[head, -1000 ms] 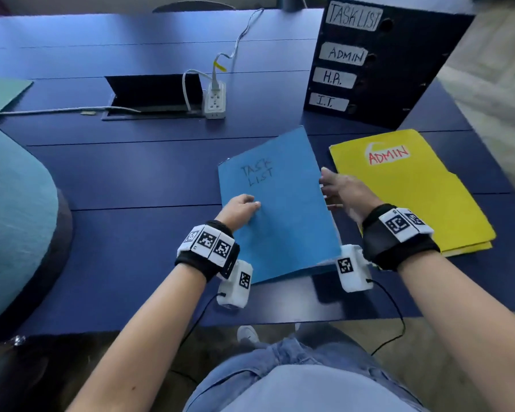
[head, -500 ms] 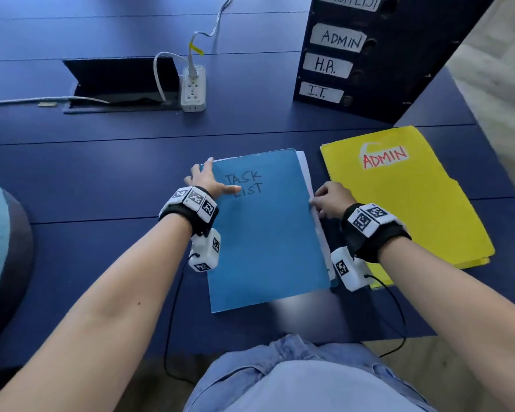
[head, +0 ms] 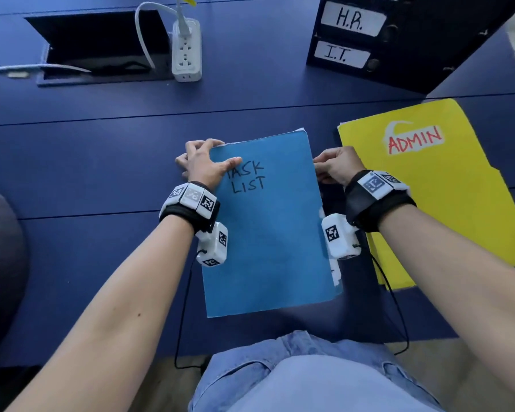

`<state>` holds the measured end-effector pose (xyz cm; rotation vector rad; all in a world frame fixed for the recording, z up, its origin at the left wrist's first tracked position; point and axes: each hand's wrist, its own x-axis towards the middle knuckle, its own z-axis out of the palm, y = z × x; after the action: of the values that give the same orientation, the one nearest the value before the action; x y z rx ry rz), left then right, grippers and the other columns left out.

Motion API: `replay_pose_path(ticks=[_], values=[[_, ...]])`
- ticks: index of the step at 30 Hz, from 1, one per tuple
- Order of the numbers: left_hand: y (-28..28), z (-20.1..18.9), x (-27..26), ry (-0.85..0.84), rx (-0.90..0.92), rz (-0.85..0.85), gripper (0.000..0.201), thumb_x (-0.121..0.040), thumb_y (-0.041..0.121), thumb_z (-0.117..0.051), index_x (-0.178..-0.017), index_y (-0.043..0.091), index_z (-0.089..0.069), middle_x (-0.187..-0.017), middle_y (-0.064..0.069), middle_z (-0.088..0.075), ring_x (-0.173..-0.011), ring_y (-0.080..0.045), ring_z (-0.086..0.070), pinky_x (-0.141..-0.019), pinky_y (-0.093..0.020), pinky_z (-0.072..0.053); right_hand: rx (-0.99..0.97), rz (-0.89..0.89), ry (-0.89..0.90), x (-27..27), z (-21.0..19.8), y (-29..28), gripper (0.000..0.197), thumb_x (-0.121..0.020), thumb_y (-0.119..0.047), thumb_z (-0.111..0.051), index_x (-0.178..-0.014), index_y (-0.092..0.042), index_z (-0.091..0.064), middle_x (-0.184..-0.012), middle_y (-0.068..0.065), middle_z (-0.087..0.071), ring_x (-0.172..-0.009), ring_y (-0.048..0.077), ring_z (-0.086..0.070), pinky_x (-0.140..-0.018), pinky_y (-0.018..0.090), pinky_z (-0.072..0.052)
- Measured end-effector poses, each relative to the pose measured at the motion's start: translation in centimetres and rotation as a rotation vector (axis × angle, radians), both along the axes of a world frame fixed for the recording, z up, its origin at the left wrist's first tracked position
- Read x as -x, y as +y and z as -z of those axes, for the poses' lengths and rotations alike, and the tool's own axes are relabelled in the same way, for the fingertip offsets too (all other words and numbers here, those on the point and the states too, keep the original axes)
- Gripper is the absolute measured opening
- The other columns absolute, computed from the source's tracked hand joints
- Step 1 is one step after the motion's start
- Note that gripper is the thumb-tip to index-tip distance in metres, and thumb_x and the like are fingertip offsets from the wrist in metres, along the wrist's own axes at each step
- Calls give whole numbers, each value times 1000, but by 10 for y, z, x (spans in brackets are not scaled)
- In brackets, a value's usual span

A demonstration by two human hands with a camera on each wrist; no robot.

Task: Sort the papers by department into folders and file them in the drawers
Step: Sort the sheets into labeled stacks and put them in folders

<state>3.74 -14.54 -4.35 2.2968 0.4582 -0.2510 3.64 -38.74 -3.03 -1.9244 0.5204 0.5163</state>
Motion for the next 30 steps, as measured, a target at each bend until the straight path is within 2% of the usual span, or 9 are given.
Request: replay_pose_path(ticks=[6, 8, 11, 13, 16, 20, 24, 27, 30], values=[[6, 4, 1, -13, 63, -34, 42, -71, 44, -75, -106, 25, -63, -113, 3, -36, -120, -24, -25, -103, -31, -31, 91, -38, -25, -2, 8, 3, 17, -78, -2, -66, -61, -5, -64, -64, 9, -61, -57, 21, -55, -58, 26, -47], [9, 3, 4, -7, 71, -40, 37, -73, 42, -74, -103, 23, -64, -108, 4, -32, -120, -25, -26, -101, -29, -31, 116, -37, -48, -2, 7, 5, 10, -81, -7, -60, -81, -3, -69, -73, 10, -63, -59, 21, -57, -58, 26, -46], [8, 1, 12, -1, 77, -14, 31, -75, 40, -73, -100, 22, -65, -109, 3, -34, -121, -23, -26, -101, -30, -30, 75, -89, -104, -5, -1, 11, 41, -88, -5, -48, -127, -19, -53, -80, -2, -56, -65, 17, -54, -59, 29, -50], [5, -2, 16, -9, 36, 26, 34, -76, 42, -71, -105, 27, -62, -115, 2, -38, -122, -21, -26, -99, -31, -26, 48, -186, -95, -7, -8, 16, 50, -90, -4, -43, -135, -26, -45, -75, -7, -50, -66, 12, -53, -59, 27, -50], [3, -3, 20, -10, -59, 118, 39, -77, 48, -67, -114, 38, -57, -123, 6, -43, -126, -15, -26, -102, -39, -18, 45, -306, -20, -10, -12, 16, 39, -92, -5, -40, -123, -22, -57, -78, -5, -56, -61, 11, -54, -57, 22, -47], [-2, -6, 21, 13, -95, 202, 38, -77, 49, -66, -110, 32, -59, -119, 8, -51, -126, -12, -34, -110, -50, -4, 122, -447, -15, -10, -9, 13, 42, -91, -3, -47, -127, -23, -53, -76, -1, -51, -64, 14, -54, -63, 28, -52], [-4, -13, 19, -8, -54, 238, 40, -75, 43, -70, -109, 24, -61, -116, 5, -61, -114, -14, -50, -106, -36, -25, 64, -482, 19, -13, -8, 17, 48, -87, 2, -48, -114, -35, -59, -84, 8, -54, -73, 23, -53, -70, 37, -53], [-8, -11, 17, -12, -10, 286, 42, -74, 39, -73, -112, 23, -62, -115, -3, -63, -114, -18, -53, -106, -41, -33, 68, -424, -5, -10, -7, 20, 32, -93, -5, -46, -109, -24, -66, -79, 0, -62, -72, 19, -56, -72, 35, -54], [-14, -7, 16, -2, -67, 310, 38, -79, 35, -70, -111, 17, -60, -117, -3, -59, -115, -20, -49, -101, -37, -30, 96, -398, -24, -5, -1, 20, 25, -94, -22, -50, -94, -4, -68, -89, 22, -66, -71, 28, -57, -74, 36, -51]])
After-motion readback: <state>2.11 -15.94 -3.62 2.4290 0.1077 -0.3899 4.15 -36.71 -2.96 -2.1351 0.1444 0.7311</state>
